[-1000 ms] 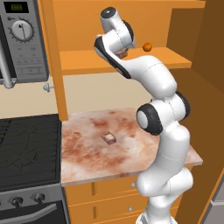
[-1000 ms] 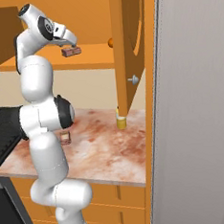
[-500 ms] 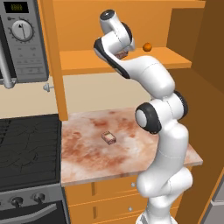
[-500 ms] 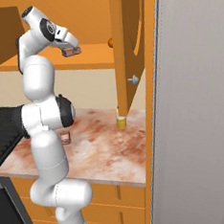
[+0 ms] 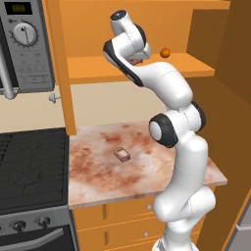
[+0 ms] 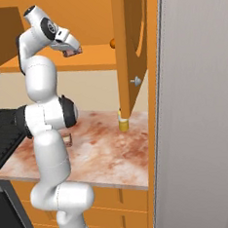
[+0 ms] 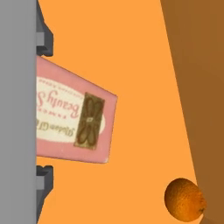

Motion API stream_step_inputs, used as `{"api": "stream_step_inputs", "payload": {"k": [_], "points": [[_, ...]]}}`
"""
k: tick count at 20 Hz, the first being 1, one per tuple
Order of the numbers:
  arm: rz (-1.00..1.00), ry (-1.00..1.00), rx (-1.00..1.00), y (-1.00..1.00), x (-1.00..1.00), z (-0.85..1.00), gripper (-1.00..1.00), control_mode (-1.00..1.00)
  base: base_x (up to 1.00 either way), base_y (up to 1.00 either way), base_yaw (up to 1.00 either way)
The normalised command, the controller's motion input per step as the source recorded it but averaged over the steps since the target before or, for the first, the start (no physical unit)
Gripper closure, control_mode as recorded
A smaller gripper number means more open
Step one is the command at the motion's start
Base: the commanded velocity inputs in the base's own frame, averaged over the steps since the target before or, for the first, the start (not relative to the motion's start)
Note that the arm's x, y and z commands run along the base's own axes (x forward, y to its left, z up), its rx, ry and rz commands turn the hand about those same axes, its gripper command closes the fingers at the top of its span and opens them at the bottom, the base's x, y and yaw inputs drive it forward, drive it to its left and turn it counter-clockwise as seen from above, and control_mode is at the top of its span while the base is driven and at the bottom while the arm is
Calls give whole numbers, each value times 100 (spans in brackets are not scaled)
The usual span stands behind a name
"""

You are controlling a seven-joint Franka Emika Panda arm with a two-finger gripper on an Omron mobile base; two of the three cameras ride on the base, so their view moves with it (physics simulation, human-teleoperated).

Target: Pick the bar soap and bar soap from the cabinet and place them on the counter.

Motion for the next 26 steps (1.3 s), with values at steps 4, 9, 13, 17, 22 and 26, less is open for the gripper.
{"api": "stream_step_inputs", "payload": {"k": [4, 9, 13, 17, 22, 26], "points": [[-5, 3, 4, 0, -2, -24, 100, -100, 0, 0, 0], [-1, 0, 2, 3, -6, -4, 100, -100, 0, 0, 0], [4, -3, 0, 7, -60, 13, 100, -100, 0, 0, 0], [14, -2, 0, 12, -76, 16, 100, -100, 0, 0, 0], [14, -2, 2, 8, -82, 8, 100, -100, 0, 0, 0], [13, -1, 6, -11, -68, -43, 100, -100, 0, 0, 0]]}}
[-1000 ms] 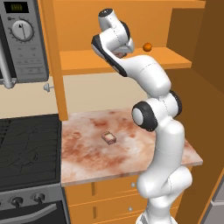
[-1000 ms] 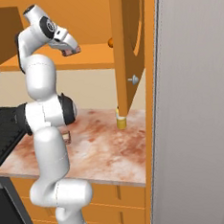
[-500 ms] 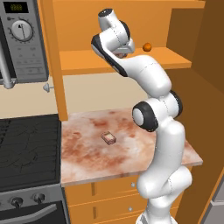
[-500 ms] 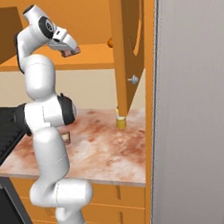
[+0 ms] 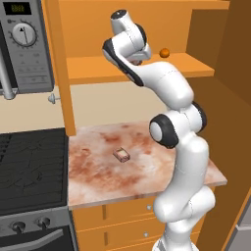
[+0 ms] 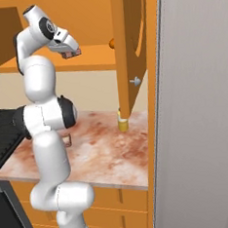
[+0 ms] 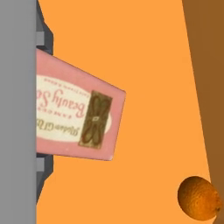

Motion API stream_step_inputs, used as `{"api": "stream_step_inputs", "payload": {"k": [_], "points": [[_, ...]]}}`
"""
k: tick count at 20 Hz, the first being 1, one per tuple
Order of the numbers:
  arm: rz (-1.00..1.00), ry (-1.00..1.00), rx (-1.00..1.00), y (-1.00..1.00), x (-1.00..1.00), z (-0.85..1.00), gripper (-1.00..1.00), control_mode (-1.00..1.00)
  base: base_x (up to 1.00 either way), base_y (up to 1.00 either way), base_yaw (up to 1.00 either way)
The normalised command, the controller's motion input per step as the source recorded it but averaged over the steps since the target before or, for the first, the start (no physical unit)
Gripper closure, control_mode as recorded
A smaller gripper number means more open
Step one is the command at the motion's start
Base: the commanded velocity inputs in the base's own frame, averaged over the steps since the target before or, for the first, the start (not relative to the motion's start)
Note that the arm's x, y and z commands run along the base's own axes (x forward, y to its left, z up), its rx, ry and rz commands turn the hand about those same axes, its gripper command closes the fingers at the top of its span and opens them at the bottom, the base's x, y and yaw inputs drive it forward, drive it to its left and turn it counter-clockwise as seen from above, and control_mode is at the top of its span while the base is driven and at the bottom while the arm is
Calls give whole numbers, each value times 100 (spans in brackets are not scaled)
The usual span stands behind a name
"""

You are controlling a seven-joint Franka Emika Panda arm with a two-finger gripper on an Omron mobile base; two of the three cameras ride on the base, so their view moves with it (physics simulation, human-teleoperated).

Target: Pick the bar soap and bar soap from the cabinet and place them on the counter.

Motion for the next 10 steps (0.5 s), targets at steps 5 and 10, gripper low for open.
{"api": "stream_step_inputs", "payload": {"k": [5, 10], "points": [[16, -6, 9, -4, -97, -6, 100, -100, 0, 0, 0], [16, -1, 2, 1, -92, 21, 100, -100, 0, 0, 0]]}}
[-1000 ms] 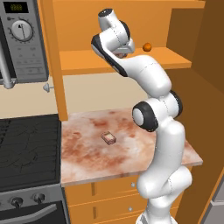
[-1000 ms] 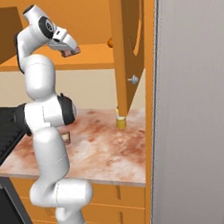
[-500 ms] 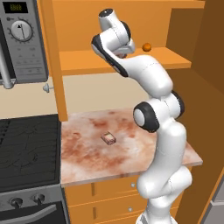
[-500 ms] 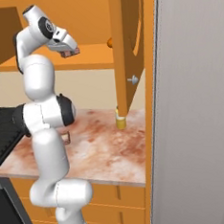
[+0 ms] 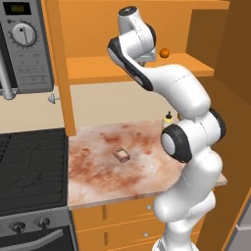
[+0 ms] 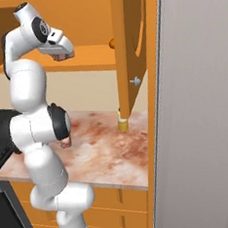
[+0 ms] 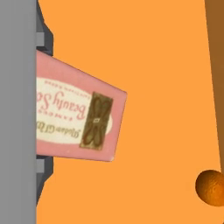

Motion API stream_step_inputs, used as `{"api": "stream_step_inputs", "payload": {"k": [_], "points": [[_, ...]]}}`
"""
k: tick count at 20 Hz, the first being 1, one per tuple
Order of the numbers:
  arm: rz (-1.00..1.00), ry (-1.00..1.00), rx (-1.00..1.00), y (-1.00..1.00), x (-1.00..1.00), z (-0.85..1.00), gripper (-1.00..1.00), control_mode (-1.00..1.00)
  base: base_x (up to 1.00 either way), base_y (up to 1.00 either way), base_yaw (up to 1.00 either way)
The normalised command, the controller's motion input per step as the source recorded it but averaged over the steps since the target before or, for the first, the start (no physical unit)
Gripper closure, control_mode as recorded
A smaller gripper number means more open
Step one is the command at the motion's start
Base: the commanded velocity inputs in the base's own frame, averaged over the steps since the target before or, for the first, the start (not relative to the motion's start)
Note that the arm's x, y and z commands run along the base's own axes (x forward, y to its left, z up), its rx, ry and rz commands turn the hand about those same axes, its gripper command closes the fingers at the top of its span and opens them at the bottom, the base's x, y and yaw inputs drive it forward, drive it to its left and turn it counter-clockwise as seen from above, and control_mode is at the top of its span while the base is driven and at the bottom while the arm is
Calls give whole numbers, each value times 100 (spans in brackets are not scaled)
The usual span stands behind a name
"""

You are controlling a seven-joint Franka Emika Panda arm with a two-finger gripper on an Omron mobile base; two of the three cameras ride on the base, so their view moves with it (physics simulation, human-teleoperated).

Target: Pick the bar soap and bar soap from the cabinet and place them on the counter.

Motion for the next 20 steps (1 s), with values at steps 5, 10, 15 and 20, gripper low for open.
{"api": "stream_step_inputs", "payload": {"k": [5, 10, 15, 20], "points": [[14, 0, 0, 9, -79, 40, 100, -100, 0, 0, 0], [12, 0, 0, 10, -90, 24, 100, -100, 0, 0, 0], [10, 0, 2, -1, -100, -5, 100, -100, 0, 0, 0], [10, -2, 4, -8, -100, -11, 100, -100, 0, 0, 0]]}}
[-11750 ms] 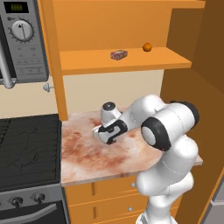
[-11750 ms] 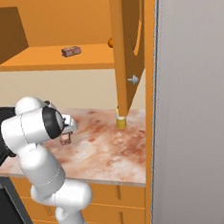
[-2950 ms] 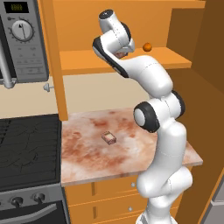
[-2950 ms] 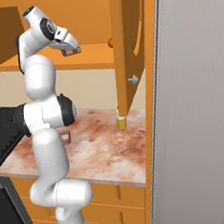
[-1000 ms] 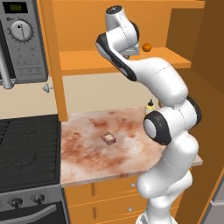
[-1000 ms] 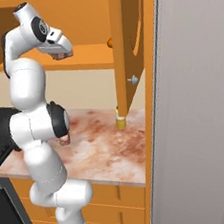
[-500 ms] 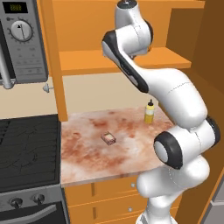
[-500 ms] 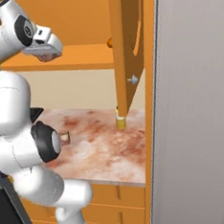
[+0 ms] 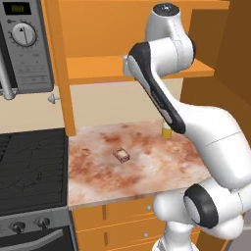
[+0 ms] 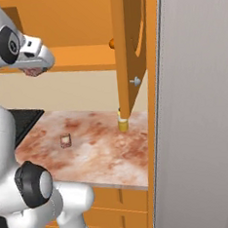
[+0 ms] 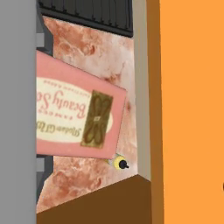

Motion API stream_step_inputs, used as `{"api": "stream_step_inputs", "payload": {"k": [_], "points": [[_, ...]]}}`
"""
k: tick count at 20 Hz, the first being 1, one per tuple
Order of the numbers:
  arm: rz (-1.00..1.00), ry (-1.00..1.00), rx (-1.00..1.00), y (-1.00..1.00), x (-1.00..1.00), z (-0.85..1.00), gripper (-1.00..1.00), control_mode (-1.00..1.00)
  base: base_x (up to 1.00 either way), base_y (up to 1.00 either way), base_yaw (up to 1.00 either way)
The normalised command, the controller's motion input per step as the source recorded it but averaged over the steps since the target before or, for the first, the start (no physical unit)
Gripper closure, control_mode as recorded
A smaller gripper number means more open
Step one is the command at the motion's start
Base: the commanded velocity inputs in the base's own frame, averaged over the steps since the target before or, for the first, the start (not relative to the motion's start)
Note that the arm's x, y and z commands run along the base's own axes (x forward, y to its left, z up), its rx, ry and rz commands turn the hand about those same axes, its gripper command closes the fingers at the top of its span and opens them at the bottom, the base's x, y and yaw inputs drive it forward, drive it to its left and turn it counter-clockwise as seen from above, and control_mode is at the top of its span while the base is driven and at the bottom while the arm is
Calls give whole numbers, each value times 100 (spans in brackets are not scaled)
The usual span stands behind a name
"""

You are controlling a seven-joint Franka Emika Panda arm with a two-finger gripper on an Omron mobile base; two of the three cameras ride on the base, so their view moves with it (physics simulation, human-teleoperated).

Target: Pick the bar soap and bar soap from the cabinet and place them on the counter.

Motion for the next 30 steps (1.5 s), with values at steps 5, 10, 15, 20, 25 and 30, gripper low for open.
{"api": "stream_step_inputs", "payload": {"k": [5, 10, 15, 20, 25, 30], "points": [[5, 1, 3, -8, -97, -15, 100, -100, 0, 0, 0], [0, 6, 1, -3, -80, -38, 100, -100, 0, 0, 0], [2, 5, 0, -15, -27, -85, 100, -100, 0, 0, 0], [6, 0, 0, -28, 5, -99, 100, -100, 0, 0, 0], [3, 6, -8, -25, 34, -100, 100, -100, 0, 0, 0], [-1, 3, -8, -28, 72, -100, 100, -100, 0, 0, 0]]}}
